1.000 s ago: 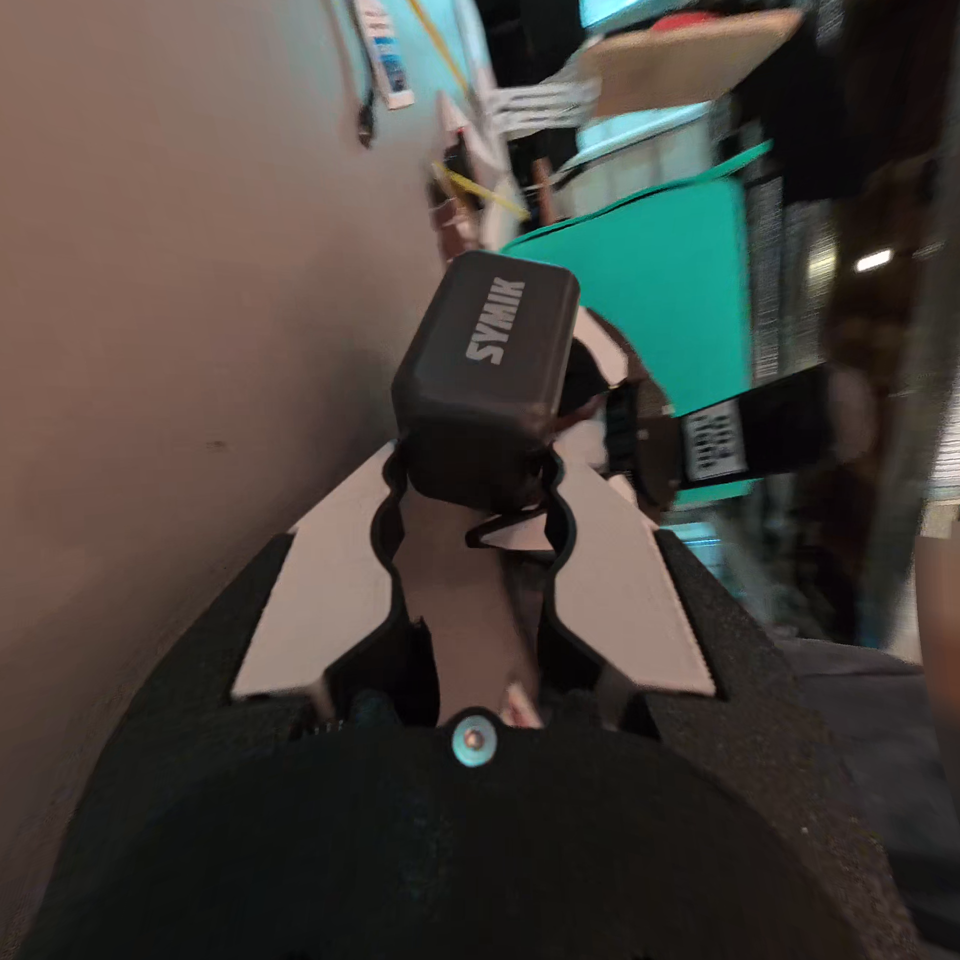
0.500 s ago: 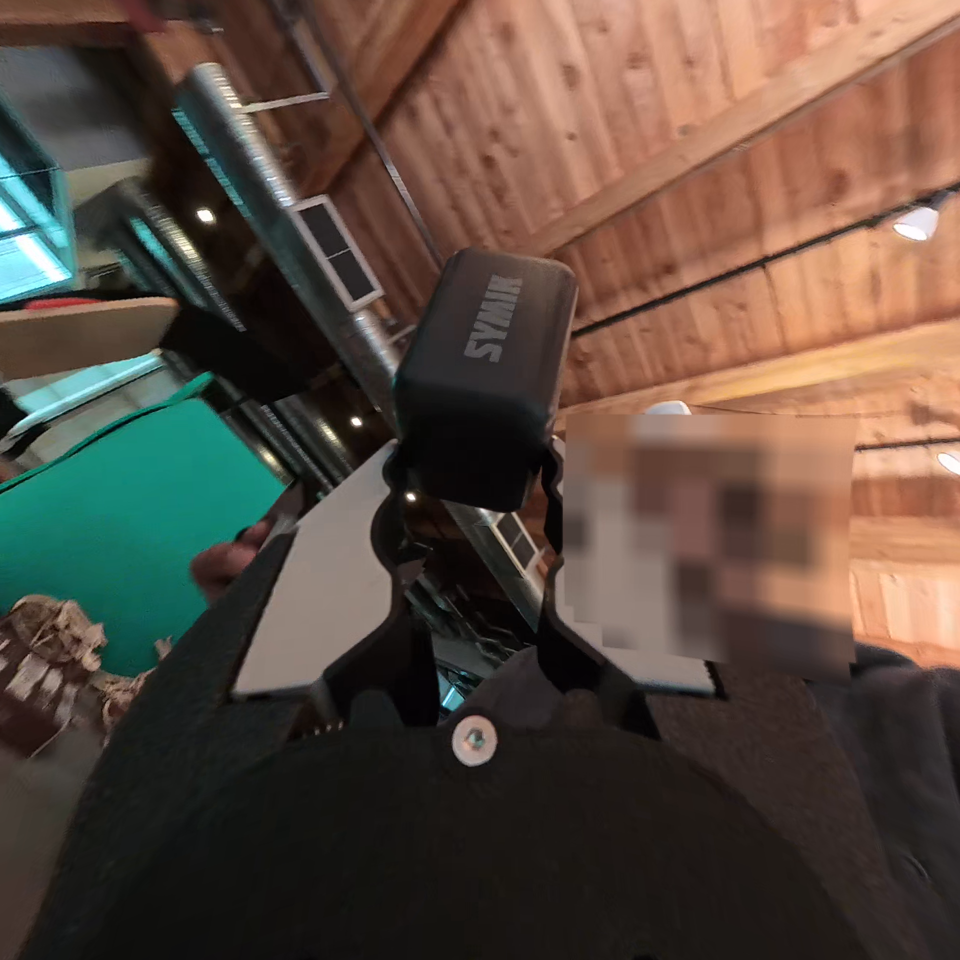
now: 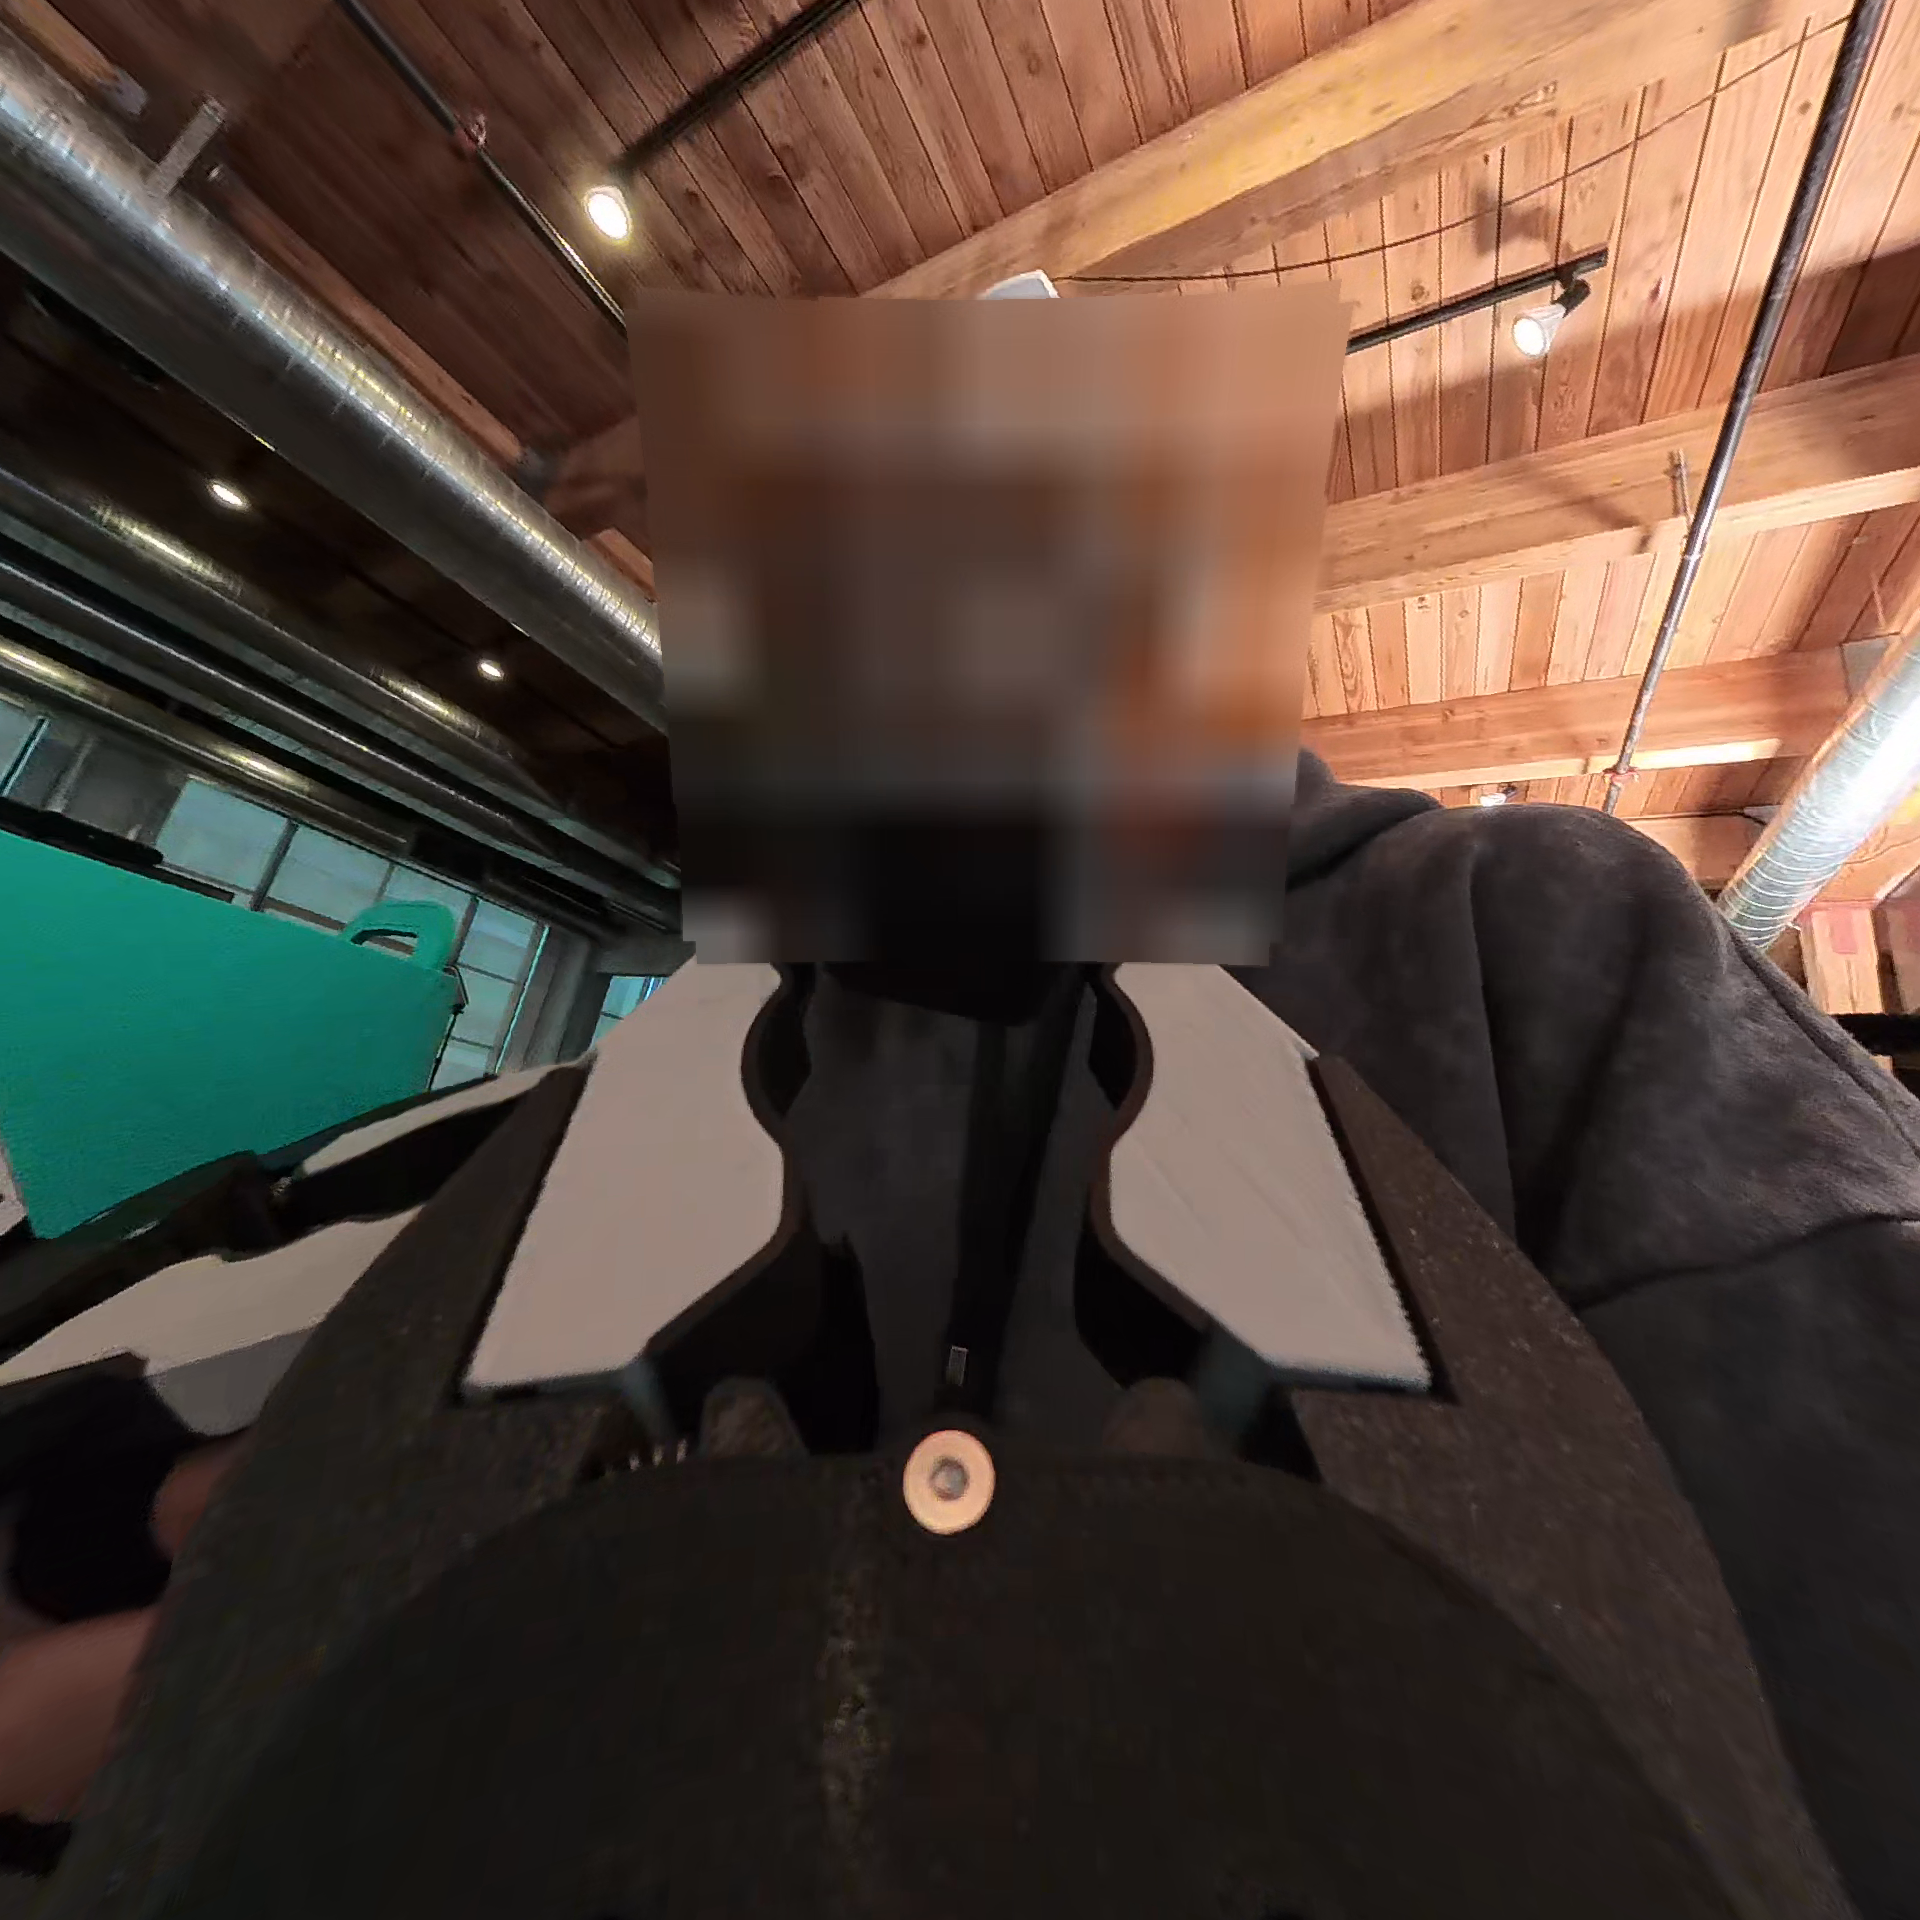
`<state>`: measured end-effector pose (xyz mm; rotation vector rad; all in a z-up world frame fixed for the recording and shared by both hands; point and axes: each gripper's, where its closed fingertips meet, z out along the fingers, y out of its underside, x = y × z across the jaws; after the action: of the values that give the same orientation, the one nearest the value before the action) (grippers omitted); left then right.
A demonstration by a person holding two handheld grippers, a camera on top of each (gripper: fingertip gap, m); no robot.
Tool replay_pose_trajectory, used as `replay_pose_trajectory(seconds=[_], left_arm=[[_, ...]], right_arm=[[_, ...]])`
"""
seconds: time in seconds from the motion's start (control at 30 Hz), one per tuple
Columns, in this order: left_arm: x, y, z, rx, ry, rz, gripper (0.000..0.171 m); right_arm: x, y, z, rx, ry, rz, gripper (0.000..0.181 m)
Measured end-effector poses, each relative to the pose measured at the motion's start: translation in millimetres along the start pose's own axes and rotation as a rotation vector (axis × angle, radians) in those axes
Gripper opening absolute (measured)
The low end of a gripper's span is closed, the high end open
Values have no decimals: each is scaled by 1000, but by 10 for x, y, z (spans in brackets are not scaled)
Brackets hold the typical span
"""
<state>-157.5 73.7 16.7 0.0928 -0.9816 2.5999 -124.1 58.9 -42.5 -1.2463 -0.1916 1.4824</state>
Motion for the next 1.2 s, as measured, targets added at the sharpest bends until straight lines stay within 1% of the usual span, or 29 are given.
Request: replay_pose_trajectory(seconds=[0.07,0.1,0.13,0.17,0.2,0.23,0.3,0.33,0.37,0.4,0.43,0.47,0.5,0.57,0.63,0.73,0.87,0.93,1.03,1.1,1.13,1.2], left_arm=[[-42,-1,-20,0,-22,-1,50],[-85,-8,-39,-4,-53,5,50],[-153,-22,-75,-17,-116,24,50],[-264,-35,-141,-49,-220,52,50],[-401,-34,-252,-107,-356,86,50],[-542,-18,-412,-185,-512,129,51],[-851,28,-911,-389,-896,236,51],[-963,43,-1208,-494,-1079,284,52],[-1029,43,-1461,-575,-1220,316,51],[-1066,60,-1640,-644,-1309,328,51],[-1089,87,-1744,-697,-1352,337,51],[-1113,111,-1791,-721,-1367,339,50],[-1139,152,-1824,-739,-1374,326,49],[-1170,280,-1900,-819,-1385,307,48],[-1165,290,-1902,-834,-1391,309,48],[-1128,344,-1878,-884,-1371,324,48],[-998,426,-1850,-901,-1302,282,49],[-904,435,-1867,-893,-1273,265,49],[-789,395,-1928,-860,-1265,247,49],[-754,360,-1964,-845,-1272,239,49],[-746,356,-1970,-842,-1270,237,49],[-730,353,-1975,-836,-1266,226,49]], right_arm=[[10,10,12,-10,9,-8,46],[34,6,7,-14,30,-13,51],[48,-7,-21,-24,55,-34,52],[66,-42,-69,-34,92,-76,51],[143,-115,-163,-33,175,-128,51],[262,-203,-293,-34,289,-191,51],[545,-345,-638,-77,563,-351,50],[730,-355,-842,-146,721,-426,43],[879,-336,-1020,-219,837,-491,55],[976,-281,-1130,-288,889,-512,56],[1015,-206,-1166,-334,880,-490,57],[1039,-153,-1174,-352,858,-466,60],[1085,-113,-1200,-379,867,-459,59],[1189,-61,-1283,-430,918,-492,58],[1256,-8,-1333,-484,955,-507,58],[1347,149,-1306,-556,943,-487,63],[1405,378,-1033,-609,783,-433,66],[1496,450,-949,-665,754,-449,65],[1553,535,-738,-714,687,-463,65],[1643,584,-644,-749,683,-480,63],[1704,595,-602,-749,693,-479,58],[1749,639,-547,-766,660,-426,59]])
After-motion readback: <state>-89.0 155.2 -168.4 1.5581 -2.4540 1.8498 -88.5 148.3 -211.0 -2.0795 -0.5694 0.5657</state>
